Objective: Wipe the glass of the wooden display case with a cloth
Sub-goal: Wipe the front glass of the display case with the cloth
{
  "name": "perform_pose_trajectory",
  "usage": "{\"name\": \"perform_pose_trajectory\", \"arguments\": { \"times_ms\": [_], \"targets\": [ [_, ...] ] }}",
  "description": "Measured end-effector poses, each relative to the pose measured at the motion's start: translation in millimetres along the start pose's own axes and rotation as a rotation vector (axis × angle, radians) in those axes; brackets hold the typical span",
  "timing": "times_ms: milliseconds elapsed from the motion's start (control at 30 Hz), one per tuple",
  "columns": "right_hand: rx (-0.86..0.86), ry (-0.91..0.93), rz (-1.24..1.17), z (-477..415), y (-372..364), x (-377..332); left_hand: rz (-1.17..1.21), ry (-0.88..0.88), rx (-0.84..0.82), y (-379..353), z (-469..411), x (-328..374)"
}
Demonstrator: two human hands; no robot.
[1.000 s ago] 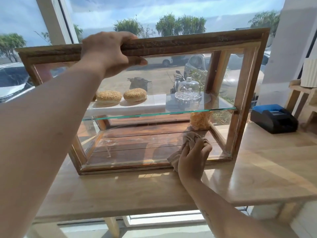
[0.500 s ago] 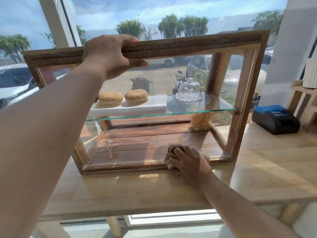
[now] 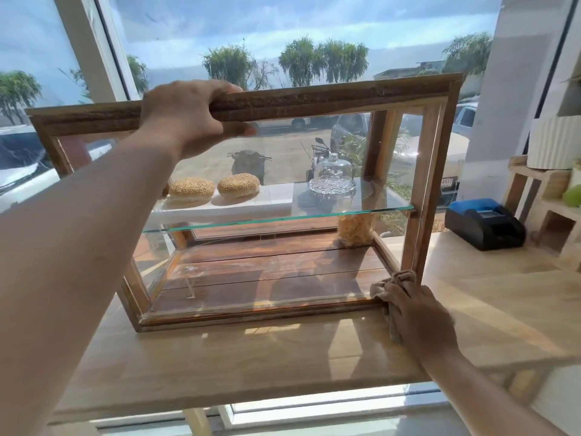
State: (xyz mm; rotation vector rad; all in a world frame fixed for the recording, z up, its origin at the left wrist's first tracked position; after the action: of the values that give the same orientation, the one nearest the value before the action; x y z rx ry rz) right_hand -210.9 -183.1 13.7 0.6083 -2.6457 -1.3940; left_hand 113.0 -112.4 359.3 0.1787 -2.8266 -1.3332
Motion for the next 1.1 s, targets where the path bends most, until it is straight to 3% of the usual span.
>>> {"name": "perform_pose_trajectory", "arguments": {
  "times_ms": [67, 133, 300, 433, 600, 800, 900, 1000, 1100],
  "targets": [
    [0.014, -0.182, -0.133, 5, -6, 1, -0.003, 0.001, 0.003, 2, 0, 0],
    [-0.006, -0.224, -0.177, 7, -14, -9, 0.001, 0.005, 0.004, 6, -1, 0],
    [0.004, -0.044, -0.118, 3, -9, -82, 0.002, -0.005, -0.005, 3, 0, 3],
    [-0.100, 0.030, -0.129, 3, -15, -142, -0.004, -0.002, -0.013, 5, 1, 3],
    [-0.168, 0.110, -0.083, 2, -31, -111, 0.004, 0.006, -0.017, 3, 2, 4],
    [-0.215, -0.226, -0.074, 11, -37, -10, -0.004, 0.001, -0.006, 1, -1, 1],
    [-0.135, -0.249, -0.122, 8, -37, -19, -0.007, 0.007, 0.002, 0, -3, -1],
    [-0.190, -0.214, -0.213, 6, -46, -48, -0.014, 0.014, 0.004, -1, -4, -3],
    [-0.182, -0.031, -0.228, 3, -35, -104, -0.017, 0.013, 0.003, -1, -3, -2]
  ]
}}
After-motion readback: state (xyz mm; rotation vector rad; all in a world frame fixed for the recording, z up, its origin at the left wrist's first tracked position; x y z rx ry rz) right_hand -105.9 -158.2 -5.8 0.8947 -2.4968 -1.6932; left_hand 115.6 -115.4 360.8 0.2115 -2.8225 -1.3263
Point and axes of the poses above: each hand's wrist, its own z-axis away from the middle knuckle, its own y-axis out of the back of the hand, x = y × z, the point moved 10 cm from there along -z, towards the middle knuckle, and after that the axes turned 3 degrees about -x, right-handed, at the moved point
